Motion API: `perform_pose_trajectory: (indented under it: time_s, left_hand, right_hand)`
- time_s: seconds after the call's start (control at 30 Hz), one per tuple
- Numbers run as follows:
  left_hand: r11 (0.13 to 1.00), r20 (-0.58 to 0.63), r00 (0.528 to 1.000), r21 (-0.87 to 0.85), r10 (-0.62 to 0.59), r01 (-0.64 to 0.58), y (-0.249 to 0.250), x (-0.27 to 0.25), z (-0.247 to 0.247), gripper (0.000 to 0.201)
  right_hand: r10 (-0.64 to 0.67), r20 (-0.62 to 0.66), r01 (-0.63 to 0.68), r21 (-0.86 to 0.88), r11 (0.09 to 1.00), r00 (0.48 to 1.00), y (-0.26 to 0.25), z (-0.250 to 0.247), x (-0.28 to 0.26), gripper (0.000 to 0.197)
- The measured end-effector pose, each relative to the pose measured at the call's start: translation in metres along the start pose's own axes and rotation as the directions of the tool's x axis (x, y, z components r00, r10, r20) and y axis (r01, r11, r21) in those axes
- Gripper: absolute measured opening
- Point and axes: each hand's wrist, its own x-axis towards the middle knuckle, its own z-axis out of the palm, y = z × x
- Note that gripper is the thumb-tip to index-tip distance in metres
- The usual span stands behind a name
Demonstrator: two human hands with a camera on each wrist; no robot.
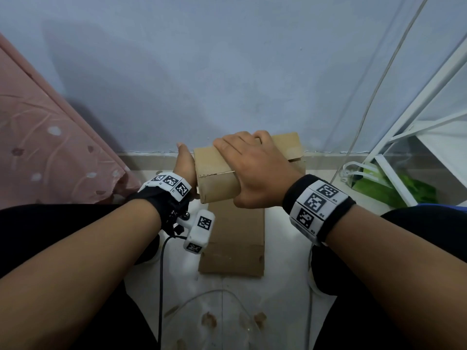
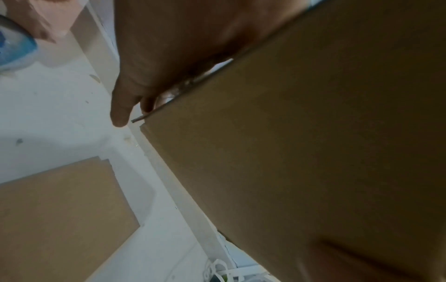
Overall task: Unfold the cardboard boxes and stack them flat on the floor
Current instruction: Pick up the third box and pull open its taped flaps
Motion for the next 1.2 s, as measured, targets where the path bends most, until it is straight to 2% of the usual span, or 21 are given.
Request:
perform_pose_trajectory:
  time_s: [0.17,0.27,0.4,0.67,0.93,1.07,1.2]
  left_hand:
    - [0.999,0.101,0.994,-0.013,0.04,-0.039,0.001,-0.024,0.014,0.085]
    - [0.999,0.175,0.984,-0.031,0.042,-0.038,0.0,-0.03,0.019,0.087]
    - [0.99,0.258,0.966,0.131,0.005,-0.041,-0.001,-0.039,0.024,0.094]
    - [0.97,0.238,0.971,0.242,-0.021,-0.038,-0.001,-0.045,0.026,0.1]
    - [0.972,0.155,0.987,0.225,0.036,-0.071,0.001,-0.045,0.028,0.078]
    - [0.966,0.116,0.991,0.241,0.07,-0.097,0.001,-0.045,0.027,0.062]
    - [0.961,0.078,0.992,0.253,0.098,-0.114,0.001,-0.045,0.026,0.055]
  right_hand:
    - [0.036,0.053,-0.031,-0.087,0.996,0.998,0.003,0.011,0.005,0.098]
    - [0.081,0.114,-0.064,-0.146,0.987,0.99,0.005,0.017,0.008,0.094]
    - [0.134,0.193,-0.094,-0.204,0.974,0.972,0.01,0.025,0.008,0.089]
    - [0.249,0.281,-0.176,-0.259,0.95,0.927,0.013,0.032,0.007,0.081]
    - [0.33,0.328,-0.239,-0.288,0.927,0.885,0.015,0.036,0.008,0.087]
    - [0.336,0.323,-0.239,-0.304,0.922,0.885,0.016,0.038,0.009,0.082]
    - [0.344,0.328,-0.245,-0.308,0.919,0.88,0.016,0.039,0.01,0.084]
